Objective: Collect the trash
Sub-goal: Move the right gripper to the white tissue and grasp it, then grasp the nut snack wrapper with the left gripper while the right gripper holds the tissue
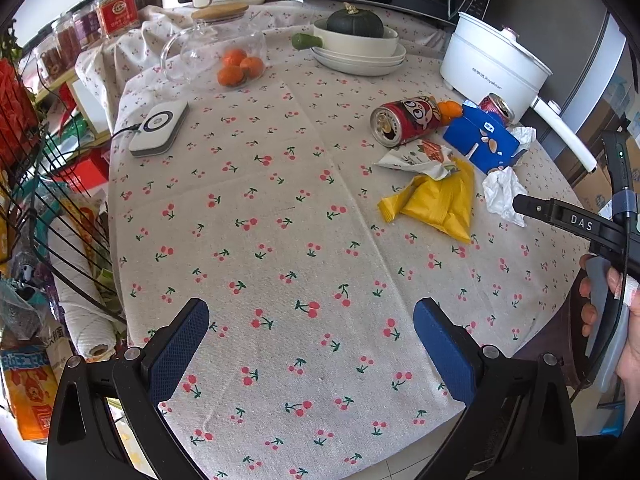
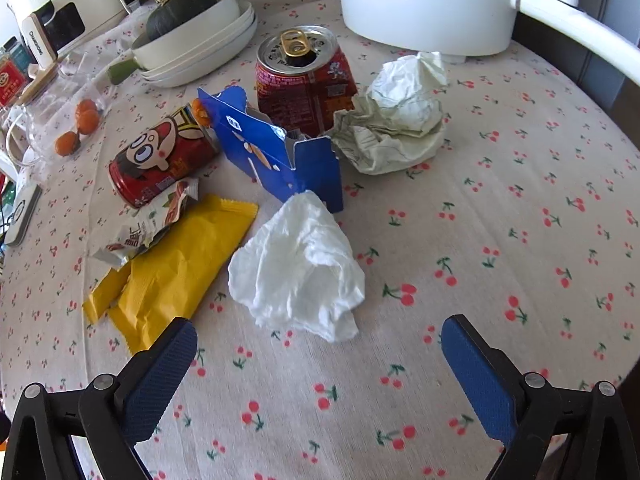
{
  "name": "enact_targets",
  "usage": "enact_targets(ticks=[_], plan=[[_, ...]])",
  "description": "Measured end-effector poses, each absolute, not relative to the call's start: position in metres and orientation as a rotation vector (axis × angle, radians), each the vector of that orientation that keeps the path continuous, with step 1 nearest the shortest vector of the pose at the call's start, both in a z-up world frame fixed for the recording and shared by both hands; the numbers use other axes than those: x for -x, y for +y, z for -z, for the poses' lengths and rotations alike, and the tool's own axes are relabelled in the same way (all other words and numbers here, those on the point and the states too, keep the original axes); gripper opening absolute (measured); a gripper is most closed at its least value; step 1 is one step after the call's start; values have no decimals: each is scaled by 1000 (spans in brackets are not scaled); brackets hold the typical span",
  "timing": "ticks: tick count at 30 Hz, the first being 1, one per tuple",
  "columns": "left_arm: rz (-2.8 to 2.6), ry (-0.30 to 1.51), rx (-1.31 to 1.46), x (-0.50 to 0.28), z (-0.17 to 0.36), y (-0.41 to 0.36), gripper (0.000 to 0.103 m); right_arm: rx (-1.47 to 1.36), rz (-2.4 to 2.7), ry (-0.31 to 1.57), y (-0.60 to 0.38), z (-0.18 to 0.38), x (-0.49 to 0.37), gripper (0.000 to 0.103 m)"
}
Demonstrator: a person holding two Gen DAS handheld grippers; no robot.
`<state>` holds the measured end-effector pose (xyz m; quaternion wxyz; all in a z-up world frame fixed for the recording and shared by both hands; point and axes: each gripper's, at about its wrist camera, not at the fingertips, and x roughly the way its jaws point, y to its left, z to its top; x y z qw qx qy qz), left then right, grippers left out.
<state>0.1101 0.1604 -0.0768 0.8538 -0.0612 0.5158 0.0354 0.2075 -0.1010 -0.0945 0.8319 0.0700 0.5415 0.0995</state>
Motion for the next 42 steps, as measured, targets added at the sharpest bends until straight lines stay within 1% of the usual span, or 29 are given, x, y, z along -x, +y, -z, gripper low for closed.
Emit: enact_targets(ticks=[5,8,9,10,11,13,14,15,16,18,21,28,34,36,38,39,40,41,42], plan=[[-88,1083,108,-123,81,161,103,-87,-219,1133,-80,107,-221,94],[-79,1082,93,-132,83,153,103,-36,-212,1136,-73,114,-226,86],[-72,1083,91,-135,84,150,103,-21,-205,1137,-72,116,-227,79],[-64,1084,89,-139,84,145,103,-11,-197,1139,-72,118,-229,68],[-57,1084,88,-142,85,141,103,-2,-190,1136,-73,118,-229,65],[-41,1081,84,-150,84,130,103,7,-191,1129,-75,117,-231,50],[-42,1075,81,-155,83,125,103,2,-197,1128,-79,116,-232,45],[-40,1067,85,-159,82,120,103,-7,-206,1129,-81,115,-232,37],[-33,1063,93,-164,82,115,103,-13,-215,1134,-85,114,-232,27],[-13,1060,115,-173,82,105,103,-21,-223,1138,-93,111,-230,19],[40,1073,105,-196,83,91,103,-52,-228,1148,-109,106,-224,18],[124,1114,-32,-261,89,67,103,-172,-218,1159,-168,90,-215,18],[146,1176,22,-295,113,76,101,-192,-205,1158,-199,83,-212,18],[150,1188,55,-297,122,78,98,-197,-204,1164,-204,85,-212,18],[157,1182,100,-297,126,82,89,-200,-202,1170,-205,86,-211,18],[160,1167,121,-295,127,84,88,-200,-202,1172,-205,86,-211,18],[160,1146,131,-293,126,84,83,-199,-203,1173,-206,86,-210,18],[164,1127,133,-291,123,83,74,-197,-206,1174,-205,86,-210,18],[165,1115,130,-288,121,82,72,-193,-209,1174,-203,85,-209,18]])
